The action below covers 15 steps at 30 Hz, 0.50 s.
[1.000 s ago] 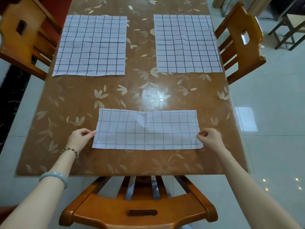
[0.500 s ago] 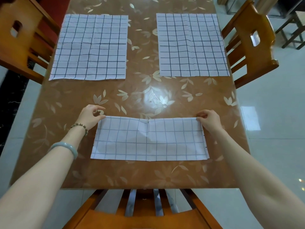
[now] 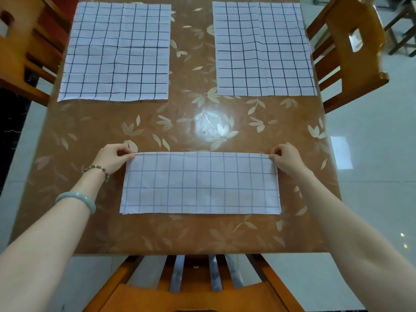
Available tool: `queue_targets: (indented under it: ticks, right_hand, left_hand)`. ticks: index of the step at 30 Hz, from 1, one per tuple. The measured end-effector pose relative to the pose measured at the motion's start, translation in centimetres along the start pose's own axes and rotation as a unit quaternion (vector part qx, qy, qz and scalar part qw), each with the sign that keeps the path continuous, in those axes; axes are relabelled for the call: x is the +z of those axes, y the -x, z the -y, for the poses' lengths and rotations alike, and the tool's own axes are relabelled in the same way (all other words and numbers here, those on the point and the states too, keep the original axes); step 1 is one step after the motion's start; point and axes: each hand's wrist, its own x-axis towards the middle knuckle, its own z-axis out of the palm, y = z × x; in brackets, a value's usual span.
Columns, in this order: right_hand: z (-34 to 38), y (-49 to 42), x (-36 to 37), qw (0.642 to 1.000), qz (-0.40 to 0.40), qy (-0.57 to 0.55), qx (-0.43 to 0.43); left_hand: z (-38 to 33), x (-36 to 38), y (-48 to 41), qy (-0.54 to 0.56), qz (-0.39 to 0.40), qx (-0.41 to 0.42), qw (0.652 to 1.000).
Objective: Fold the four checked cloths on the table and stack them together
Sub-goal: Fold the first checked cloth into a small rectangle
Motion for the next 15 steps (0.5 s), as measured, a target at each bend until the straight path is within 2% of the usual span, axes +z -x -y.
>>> queue_targets:
  ticks: [10, 13, 15]
  right_hand:
    - [0.3, -0.3, -0.2, 1.000, -0.008, 0.021, -0.009]
    - [1.1, 0.6, 0.0, 0.997, -0.080, -0.007, -0.005]
    - [2.9, 1.9, 1.4, 0.987, -0.159, 0.010, -0.036]
  left_hand:
    - [0.3, 0.0, -1.1, -0.036, 0.035, -0.033, 0.998]
    - [-0.5, 0.4, -0.1, -0.048, -0.037, -0.035, 0.998]
    - [-1.8, 1.8, 1.6, -0.091, -0.101, 0.029, 0.990]
